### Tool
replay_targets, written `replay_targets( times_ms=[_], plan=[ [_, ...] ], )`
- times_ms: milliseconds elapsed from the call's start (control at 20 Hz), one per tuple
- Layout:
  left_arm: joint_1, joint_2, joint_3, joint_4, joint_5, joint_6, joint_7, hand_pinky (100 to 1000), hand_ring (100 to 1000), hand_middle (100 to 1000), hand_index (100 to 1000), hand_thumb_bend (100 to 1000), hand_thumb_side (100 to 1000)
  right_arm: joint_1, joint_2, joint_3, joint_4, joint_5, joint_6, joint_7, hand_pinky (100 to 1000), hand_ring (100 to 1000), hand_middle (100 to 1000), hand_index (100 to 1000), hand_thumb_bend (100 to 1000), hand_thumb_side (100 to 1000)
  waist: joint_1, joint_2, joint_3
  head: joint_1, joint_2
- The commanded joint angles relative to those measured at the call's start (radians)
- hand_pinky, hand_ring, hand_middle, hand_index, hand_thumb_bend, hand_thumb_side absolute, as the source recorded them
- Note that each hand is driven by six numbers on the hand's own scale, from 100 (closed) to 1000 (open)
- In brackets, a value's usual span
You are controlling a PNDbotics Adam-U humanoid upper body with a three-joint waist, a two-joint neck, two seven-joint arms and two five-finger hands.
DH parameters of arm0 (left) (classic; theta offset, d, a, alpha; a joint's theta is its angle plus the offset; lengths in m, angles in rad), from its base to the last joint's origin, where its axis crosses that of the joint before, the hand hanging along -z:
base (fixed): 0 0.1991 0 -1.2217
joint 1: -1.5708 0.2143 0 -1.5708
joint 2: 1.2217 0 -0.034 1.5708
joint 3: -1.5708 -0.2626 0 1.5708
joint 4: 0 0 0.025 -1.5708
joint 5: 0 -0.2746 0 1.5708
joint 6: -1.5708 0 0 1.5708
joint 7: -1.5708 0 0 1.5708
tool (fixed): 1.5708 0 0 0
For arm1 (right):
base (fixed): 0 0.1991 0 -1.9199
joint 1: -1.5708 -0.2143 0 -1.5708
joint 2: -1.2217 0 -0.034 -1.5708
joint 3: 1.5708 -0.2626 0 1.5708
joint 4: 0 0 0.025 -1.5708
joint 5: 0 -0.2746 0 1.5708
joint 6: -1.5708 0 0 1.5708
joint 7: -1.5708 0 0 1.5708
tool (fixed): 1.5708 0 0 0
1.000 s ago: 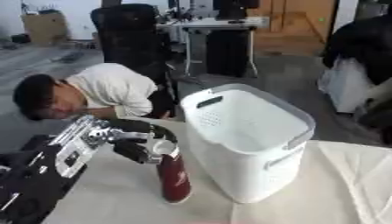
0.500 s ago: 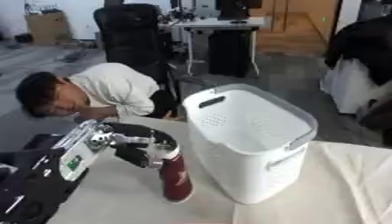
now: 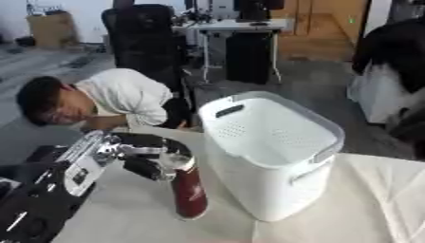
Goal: Pick up objects on the table and place them in the box.
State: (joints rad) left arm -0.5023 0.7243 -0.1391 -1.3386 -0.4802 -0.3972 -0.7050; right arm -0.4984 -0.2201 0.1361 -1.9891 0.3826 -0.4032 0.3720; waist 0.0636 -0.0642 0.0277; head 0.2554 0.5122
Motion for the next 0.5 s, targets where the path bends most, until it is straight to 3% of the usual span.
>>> replay_targets(
  times_ms=[50, 250, 500],
  plan=[
    [-0.029, 0.025, 0.03, -0.03, 0.056, -0.099, -0.097, 1000, 1000, 1000, 1000, 311, 1000, -0.016, -0.003, -0.005, -0.011, 0.003, 0.001, 0.004, 275, 564, 568, 681, 100, 899, 0.0, -0.008, 0.001, 0.013, -0.012],
    [-0.046, 0.037, 0.039, -0.043, 0.076, -0.076, -0.107, 1000, 1000, 1000, 1000, 328, 1000, -0.015, -0.003, -0.003, -0.011, 0.003, 0.001, 0.006, 277, 565, 568, 681, 100, 900, 0.001, -0.009, 0.001, 0.018, -0.011],
    [-0.056, 0.027, 0.02, 0.002, 0.007, -0.088, -0.106, 1000, 1000, 1000, 1000, 358, 1000, -0.018, -0.001, -0.002, -0.011, 0.0, 0.001, 0.011, 278, 566, 569, 682, 100, 901, 0.001, -0.008, -0.003, 0.025, -0.015]
  ],
)
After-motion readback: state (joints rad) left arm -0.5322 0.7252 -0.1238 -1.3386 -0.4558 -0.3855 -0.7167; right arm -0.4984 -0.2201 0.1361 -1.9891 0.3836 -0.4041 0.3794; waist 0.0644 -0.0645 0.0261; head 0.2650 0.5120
